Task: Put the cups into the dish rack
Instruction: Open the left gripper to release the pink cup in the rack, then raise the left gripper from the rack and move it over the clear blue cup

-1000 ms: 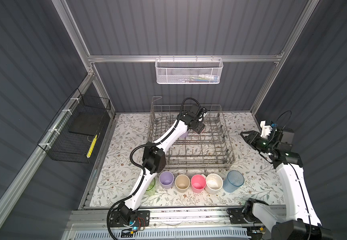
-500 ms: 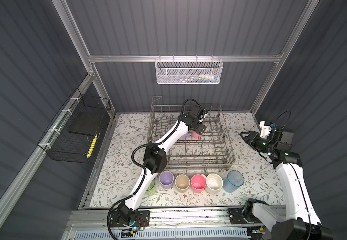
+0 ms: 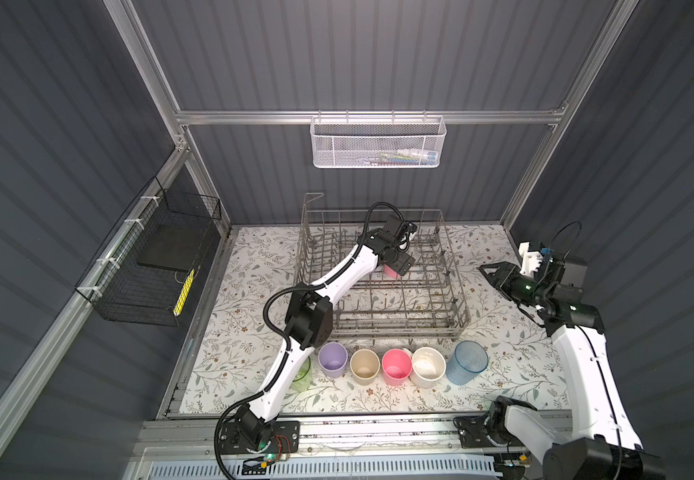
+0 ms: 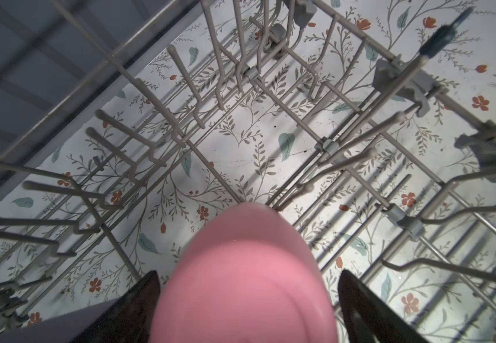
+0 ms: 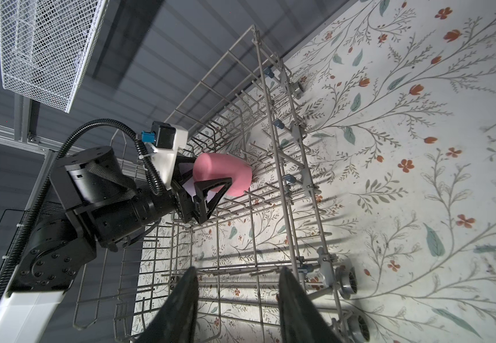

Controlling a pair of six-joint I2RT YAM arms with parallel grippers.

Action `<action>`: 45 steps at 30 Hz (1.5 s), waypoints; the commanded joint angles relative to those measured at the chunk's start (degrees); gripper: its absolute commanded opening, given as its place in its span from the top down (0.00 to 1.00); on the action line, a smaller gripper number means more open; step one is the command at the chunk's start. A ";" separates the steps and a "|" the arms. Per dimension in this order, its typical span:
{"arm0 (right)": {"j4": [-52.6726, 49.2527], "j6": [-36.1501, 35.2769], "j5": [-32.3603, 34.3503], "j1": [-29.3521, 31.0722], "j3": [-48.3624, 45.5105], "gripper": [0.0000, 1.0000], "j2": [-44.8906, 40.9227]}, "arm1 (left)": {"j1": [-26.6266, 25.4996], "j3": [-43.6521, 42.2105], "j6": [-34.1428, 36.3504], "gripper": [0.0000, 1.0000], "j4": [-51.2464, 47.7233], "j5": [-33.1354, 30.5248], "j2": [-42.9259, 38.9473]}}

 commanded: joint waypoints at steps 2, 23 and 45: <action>0.31 -0.16 -0.42 -0.29 -0.35 0.55 -1.15 | 0.00 -2.65 -2.03 0.06 3.59 2.15 -8.19; -0.35 0.19 -1.65 -0.32 -1.40 0.55 -3.11 | -0.68 -19.50 -4.51 0.58 8.41 3.62 -23.02; -22.98 -6.47 7.51 12.88 3.56 0.48 -14.01 | -3.15 -31.28 -10.43 0.88 10.04 21.78 -40.38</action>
